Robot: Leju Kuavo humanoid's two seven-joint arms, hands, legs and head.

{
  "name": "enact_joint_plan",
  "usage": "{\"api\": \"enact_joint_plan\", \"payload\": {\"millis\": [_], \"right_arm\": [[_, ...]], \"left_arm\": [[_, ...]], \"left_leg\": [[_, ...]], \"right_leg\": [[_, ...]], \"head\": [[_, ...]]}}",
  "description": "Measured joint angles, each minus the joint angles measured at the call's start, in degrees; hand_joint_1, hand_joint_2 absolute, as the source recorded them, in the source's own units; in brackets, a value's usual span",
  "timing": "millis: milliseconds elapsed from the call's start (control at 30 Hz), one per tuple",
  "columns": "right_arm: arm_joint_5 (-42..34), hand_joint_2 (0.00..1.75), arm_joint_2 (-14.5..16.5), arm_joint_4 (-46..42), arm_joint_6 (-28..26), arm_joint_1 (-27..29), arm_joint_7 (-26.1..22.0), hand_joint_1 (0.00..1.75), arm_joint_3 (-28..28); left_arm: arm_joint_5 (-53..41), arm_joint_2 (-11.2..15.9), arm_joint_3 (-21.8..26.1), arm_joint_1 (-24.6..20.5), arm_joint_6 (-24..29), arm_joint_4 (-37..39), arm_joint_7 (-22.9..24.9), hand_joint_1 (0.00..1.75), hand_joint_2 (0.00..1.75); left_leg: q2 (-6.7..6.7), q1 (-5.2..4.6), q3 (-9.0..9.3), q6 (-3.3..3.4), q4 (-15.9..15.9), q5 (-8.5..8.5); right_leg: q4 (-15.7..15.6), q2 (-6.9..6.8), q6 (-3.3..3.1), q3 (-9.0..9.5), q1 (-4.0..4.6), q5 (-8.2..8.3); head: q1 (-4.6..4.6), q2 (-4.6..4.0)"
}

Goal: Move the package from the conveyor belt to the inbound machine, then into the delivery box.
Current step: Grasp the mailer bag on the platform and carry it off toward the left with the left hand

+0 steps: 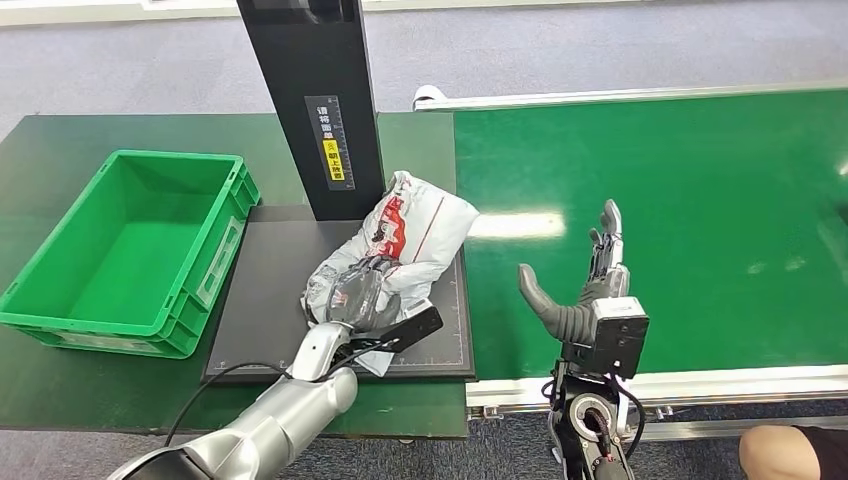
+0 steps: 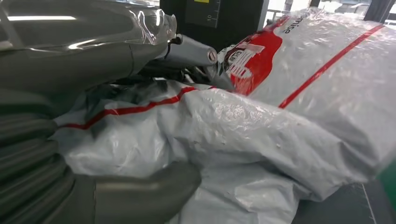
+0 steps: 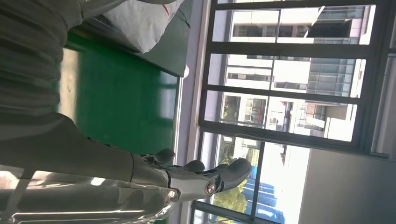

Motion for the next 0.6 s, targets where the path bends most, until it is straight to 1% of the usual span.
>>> {"api": "enact_joint_plan", "payload": {"millis": [200,367,433,500,600], "right_arm": [[-0.21,1.75,0.47,-0.53,-0.72,0.28,-0.31,0.0,-0.31],[-0.13,1.75,0.82,-1.08,-1.0,0.46,-0.72,0.0,-0.98],[-0.12,1.75,0.83,-1.11,-1.04,0.51,-0.78,0.0,-1.2],[-0.13,1.75,0.81,-1.11,-1.06,0.69,-0.79,0.0,-1.45],[-0.14,1.75,0.78,-1.11,-1.21,1.29,-0.87,0.0,-1.72]], "left_arm": [[-0.78,0.92,0.08,-0.47,-0.44,0.17,-0.47,1.75,1.75],[-1.56,1.79,0.21,-0.42,0.42,0.17,-0.94,1.75,1.75],[-2.05,2.07,0.3,-0.31,1.79,0.17,-1.06,1.75,1.75],[-2.75,2.33,0.75,0.14,4.26,-0.02,-1.73,1.75,1.75],[-4.94,2.75,2.76,1.69,6.41,-2.23,-4.21,1.75,1.75]], "left_leg": [[0.01,0.0,0.01,0.0,0.0,0.0],[0.03,0.0,0.0,0.0,-0.01,-0.01],[0.03,0.0,0.0,0.0,-0.01,-0.01],[0.03,0.0,0.01,0.0,-0.01,0.0],[0.02,0.0,0.0,0.0,0.0,0.0]], "right_leg": [[0.0,0.0,0.0,-0.01,0.0,0.0],[0.0,0.0,0.0,-0.01,0.0,0.0],[0.0,0.0,0.0,-0.01,0.0,0.0],[0.0,0.0,0.0,-0.01,0.0,0.0],[0.0,0.01,0.0,-0.04,0.0,0.0]], "head": [[0.0,-0.01],[0.01,-0.01],[0.01,0.0],[0.01,-0.01],[0.0,-0.01]]}}
